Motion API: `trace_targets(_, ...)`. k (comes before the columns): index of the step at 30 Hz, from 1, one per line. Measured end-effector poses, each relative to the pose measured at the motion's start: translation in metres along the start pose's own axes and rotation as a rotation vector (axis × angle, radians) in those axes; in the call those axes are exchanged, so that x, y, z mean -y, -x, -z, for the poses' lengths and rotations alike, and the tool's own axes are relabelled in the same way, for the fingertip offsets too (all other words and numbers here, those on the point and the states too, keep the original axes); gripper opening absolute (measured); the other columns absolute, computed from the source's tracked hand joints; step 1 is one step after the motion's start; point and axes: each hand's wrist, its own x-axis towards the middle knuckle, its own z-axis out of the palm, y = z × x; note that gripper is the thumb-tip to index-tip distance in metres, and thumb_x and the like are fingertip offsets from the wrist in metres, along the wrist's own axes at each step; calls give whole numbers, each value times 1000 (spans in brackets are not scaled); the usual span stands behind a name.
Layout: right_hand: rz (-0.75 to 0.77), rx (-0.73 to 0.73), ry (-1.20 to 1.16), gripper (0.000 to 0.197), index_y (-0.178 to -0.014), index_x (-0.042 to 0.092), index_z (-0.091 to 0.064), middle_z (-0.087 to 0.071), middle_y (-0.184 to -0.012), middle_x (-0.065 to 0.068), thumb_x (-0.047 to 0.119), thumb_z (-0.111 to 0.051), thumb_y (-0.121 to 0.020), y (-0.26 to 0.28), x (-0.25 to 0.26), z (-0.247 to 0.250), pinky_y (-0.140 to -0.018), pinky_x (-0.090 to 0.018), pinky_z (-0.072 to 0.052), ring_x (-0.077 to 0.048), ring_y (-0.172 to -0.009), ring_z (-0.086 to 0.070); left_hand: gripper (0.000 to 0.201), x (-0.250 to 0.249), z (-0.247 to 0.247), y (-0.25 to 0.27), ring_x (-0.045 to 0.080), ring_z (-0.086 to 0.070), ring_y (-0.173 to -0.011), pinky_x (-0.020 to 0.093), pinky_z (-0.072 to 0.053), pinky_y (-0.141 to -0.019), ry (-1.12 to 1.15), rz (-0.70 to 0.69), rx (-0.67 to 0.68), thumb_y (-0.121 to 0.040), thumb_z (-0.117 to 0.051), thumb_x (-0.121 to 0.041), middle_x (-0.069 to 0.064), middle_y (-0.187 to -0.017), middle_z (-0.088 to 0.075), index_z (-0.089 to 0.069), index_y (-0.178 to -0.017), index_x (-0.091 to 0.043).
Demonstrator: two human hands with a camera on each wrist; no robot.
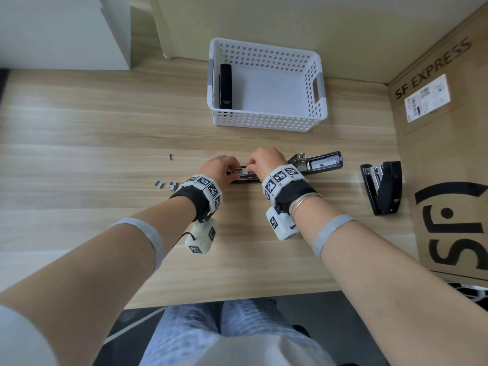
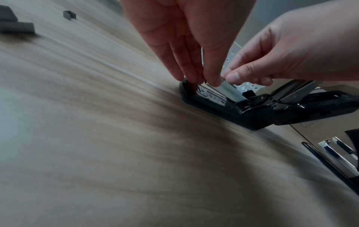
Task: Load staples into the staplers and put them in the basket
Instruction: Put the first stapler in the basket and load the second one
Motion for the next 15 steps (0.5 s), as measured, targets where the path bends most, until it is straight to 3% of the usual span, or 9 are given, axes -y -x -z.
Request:
trace_targets(5,6,-15,36,17,-99,18,-75,-71,-99,-5,25,-61,-91,0,4,-7,-73,-28,-47,-23,-90,-63,26,0,0,0,28,-61,-99,32,-46,-84,-3,-2,2,-82,-64,-14,14,-106,-65,-61,-106,-6)
trace_targets(10,-6,-40,44,16,-99,21,-75,-70,-100,-5,19,-61,-90,-2,7,-10,-69,-26,-44,-21,-79,-57,26,-1,0,0,28,-60,-99,32,-47,-85,-13,5,5,-82,-63,-14,14,-107,-65,-61,-107,-6)
trace_targets(15,-12,-29,19,17,-101,25,-74,-70,-102,-3,22,-62,-89,-2,9,-6,-74,-26,-45,-23,-95,-63,25,0,0,0,28,-60,-98,31,-46,-83,-10,4,6,-82,-64,-14,14,-106,-65,-61,-106,-6)
